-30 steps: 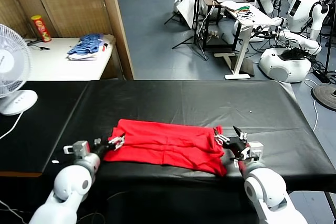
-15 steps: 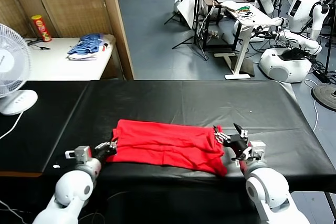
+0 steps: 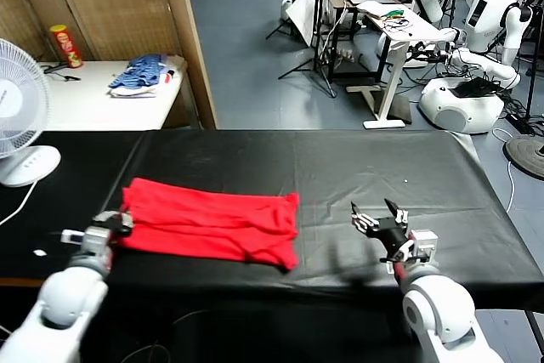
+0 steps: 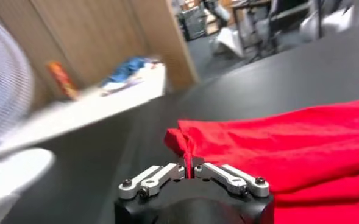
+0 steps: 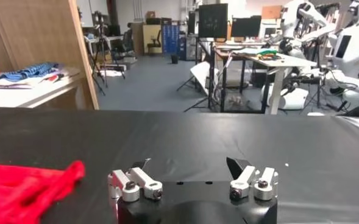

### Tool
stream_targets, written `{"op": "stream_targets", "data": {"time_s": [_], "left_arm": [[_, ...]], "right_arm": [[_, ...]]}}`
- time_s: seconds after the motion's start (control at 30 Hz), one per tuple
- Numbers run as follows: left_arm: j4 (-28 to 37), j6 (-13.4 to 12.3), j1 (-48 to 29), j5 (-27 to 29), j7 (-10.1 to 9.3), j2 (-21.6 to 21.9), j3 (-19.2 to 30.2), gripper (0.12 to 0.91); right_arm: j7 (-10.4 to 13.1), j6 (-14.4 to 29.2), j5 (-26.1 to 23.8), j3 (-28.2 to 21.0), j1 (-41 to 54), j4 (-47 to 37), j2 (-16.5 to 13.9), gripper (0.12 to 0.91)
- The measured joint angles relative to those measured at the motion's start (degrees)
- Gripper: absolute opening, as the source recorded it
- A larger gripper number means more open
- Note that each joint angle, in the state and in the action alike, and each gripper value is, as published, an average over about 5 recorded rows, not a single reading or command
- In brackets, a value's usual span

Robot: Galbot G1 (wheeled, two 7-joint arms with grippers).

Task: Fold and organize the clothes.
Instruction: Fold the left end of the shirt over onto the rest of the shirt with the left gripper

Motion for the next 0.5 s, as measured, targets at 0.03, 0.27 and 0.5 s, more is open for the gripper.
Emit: {"op": "stream_targets", "data": {"time_s": [0.03, 0.27, 0.5], "left_arm": [[-1.01, 0.47, 0.22, -0.68, -0.24, -0.2, 0.18, 0.158], [-10.12, 6.43, -1.26, -12.23, -3.42, -6.09, 5.33, 0.158], [-12.55, 8.02, -4.54, -18.99, -4.37, -13.87, 13.14, 0.158]], "right_arm": [[0.0, 0.0, -0.16, 0.0, -0.17, 0.12, 0.09, 0.798], [0.02, 0.12, -1.36, 0.18, -1.75, 1.06, 1.2, 0.798], [0.03, 0.16, -2.05, 0.3, -3.01, 1.68, 1.89, 0.798]]}}
